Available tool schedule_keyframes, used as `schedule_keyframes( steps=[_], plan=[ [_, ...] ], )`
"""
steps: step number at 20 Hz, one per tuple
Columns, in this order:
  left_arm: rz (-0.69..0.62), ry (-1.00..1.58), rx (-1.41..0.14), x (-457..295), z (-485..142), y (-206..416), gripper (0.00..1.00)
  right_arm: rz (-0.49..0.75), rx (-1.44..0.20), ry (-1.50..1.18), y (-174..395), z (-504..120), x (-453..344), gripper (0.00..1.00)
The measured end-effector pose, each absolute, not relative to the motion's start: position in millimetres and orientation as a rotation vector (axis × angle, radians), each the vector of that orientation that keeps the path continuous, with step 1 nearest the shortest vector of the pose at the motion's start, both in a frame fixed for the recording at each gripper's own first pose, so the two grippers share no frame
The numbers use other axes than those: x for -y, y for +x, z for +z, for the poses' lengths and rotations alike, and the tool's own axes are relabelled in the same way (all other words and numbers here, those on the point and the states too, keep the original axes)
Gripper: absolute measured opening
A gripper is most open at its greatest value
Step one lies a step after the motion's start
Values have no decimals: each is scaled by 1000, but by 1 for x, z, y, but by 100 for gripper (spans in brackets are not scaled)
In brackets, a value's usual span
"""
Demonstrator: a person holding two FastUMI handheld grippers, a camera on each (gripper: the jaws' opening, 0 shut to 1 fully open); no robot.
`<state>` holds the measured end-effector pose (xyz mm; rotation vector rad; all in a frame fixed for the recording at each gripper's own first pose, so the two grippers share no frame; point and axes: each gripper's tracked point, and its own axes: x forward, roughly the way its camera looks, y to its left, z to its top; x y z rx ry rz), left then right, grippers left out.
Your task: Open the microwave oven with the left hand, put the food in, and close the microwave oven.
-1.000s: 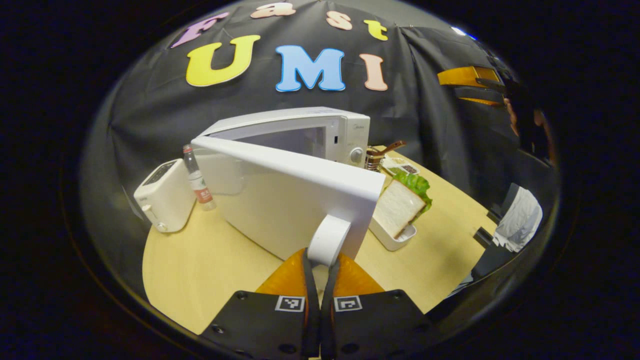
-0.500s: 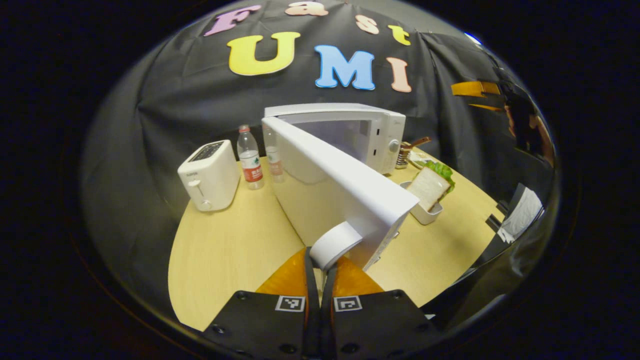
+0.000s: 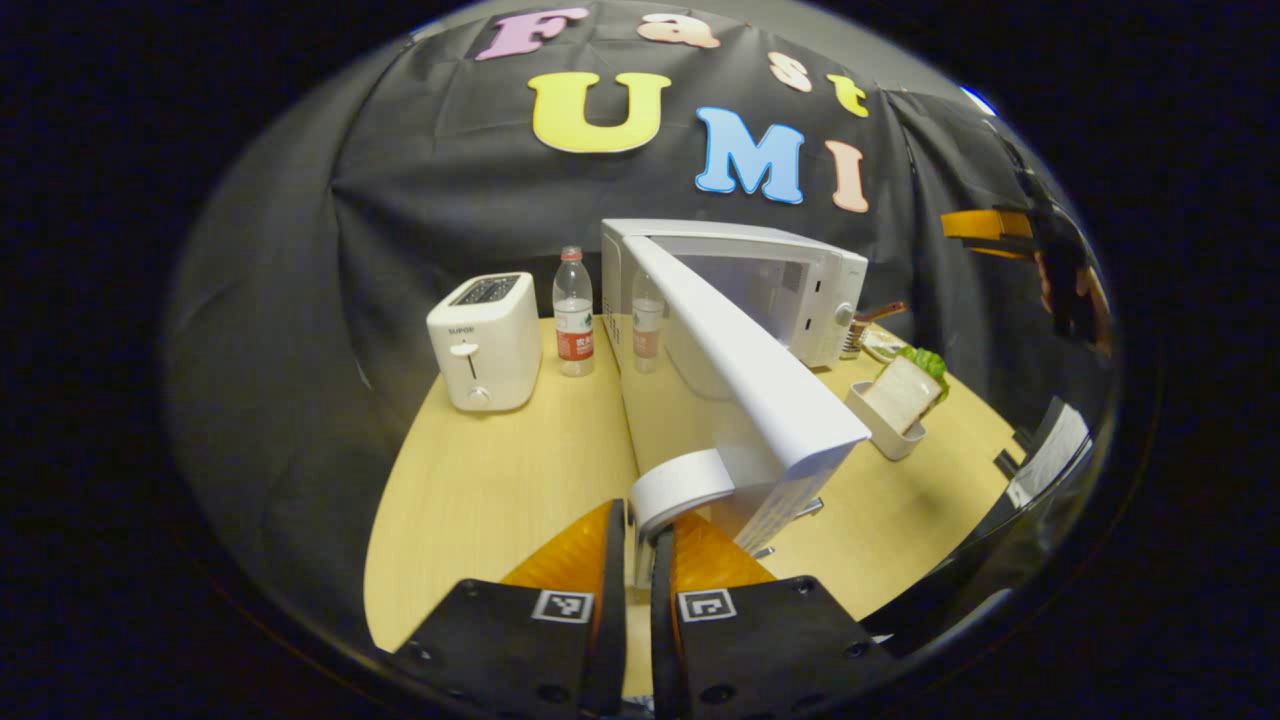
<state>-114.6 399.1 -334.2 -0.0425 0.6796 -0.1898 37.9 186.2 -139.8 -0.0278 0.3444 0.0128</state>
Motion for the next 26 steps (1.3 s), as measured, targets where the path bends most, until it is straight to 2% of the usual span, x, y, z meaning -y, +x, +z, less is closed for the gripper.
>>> schedule_keyframes(
  steps=[2, 3, 4, 6, 9, 11, 12, 13, 17, 23, 26],
  plan=[
    [-166, -59, -669, -401, -343, -109, 35, 34, -360, -41, 37, -147, -194, 99],
    [-150, -68, -668, -406, -340, -114, 41, 47, -363, -48, 37, -148, -197, 99],
    [-135, -89, -668, -410, -340, -116, 52, 61, -367, -54, 36, -151, -199, 99],
    [-92, -111, -654, -417, -335, -123, 84, 83, -376, -63, 36, -155, -197, 99],
    [29, -115, -633, -435, -319, -139, 100, 107, -393, -47, 34, -164, -186, 98],
    [131, -80, -600, -442, -299, -148, 100, 124, -402, -40, 35, -172, -173, 99],
    [149, -79, -579, -432, -282, -150, 94, 126, -410, -39, 35, -177, -164, 99],
    [205, -50, -546, -428, -263, -154, 97, 121, -421, -38, 37, -183, -152, 99],
    [378, -76, -296, -400, -159, -140, 94, 93, -472, 21, 40, -208, -109, 99],
    [270, -85, -88, -295, -58, -62, 96, 108, -703, 122, 28, -280, -76, 98],
    [317, -50, -48, -265, -31, -30, 94, 133, -775, 137, 20, -303, -76, 99]
  ],
)
